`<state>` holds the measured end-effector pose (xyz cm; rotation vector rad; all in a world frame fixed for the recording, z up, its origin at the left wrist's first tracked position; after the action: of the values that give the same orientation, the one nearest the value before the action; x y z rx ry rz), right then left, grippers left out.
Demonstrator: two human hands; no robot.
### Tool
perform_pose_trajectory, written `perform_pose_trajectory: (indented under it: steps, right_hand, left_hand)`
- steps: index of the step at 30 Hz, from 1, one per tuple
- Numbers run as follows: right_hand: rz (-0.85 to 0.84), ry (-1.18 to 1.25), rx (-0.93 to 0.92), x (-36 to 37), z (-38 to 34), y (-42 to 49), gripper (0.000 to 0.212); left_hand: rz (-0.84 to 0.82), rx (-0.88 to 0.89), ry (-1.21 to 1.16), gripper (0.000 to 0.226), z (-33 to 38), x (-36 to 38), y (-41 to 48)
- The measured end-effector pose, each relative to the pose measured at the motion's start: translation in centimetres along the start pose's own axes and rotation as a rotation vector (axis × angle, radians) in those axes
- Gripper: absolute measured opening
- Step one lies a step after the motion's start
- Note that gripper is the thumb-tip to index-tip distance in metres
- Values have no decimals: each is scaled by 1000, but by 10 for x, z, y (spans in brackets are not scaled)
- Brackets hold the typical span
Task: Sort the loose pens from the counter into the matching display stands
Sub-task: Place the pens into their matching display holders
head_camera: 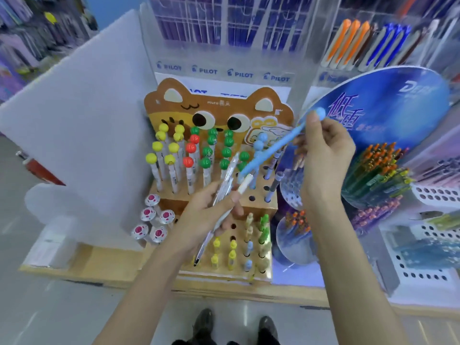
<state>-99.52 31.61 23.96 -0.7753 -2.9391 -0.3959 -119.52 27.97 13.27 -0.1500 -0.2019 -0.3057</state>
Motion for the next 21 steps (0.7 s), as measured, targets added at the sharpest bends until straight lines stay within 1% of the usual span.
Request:
perform_pose_trajectory:
  steps: [2, 3, 5, 8, 10, 14, 16, 18, 21]
  right_hand:
    - [98, -31, -72, -17, -7, -2, 17]
    - [107, -73, -100, -21, -7, -6, 13]
    - [49, -216, -131, -18, 1, -17, 5]
    - [-77, -380, -131, -5, 24, -37, 21]
    - [-115, -455, -138, 1, 35, -48, 27]
    - [-103, -479, -171, 2, 40, -56, 31]
    - [-104, -458, -161, 2, 44, -54, 25]
    - [-129, -463, -151, 5, 48, -52, 13]
    - [-168, -508, -136, 11, 55, -50, 11]
  left_hand:
    - [12, 11, 10, 26, -1, -12, 1]
    - [31, 18, -1, 25, -1, -19, 1]
    - [67, 21, -32, 25, -4, -31, 2]
    - [73, 24, -36, 17, -8, -39, 2]
    - [67, 39, -40, 15, -6, -41, 0]
    - [50, 70, -58, 8, -2, -41, -5]
    - [59, 67, -53, 14, -3, -42, -7]
    - [68, 61, -38, 23, -5, -43, -8]
    - [68, 66, -5, 22, -5, -42, -9]
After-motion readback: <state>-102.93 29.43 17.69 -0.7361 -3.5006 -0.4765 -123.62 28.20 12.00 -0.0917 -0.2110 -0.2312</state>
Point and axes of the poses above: each hand's wrist, its own y-axis towards the middle knuckle, its own x-axis out of the palm, z = x × y, the point moved 10 cm from there along y, towards the middle knuckle, and after that the axes turned 2 degrees about -z, right-handed, at the moved point
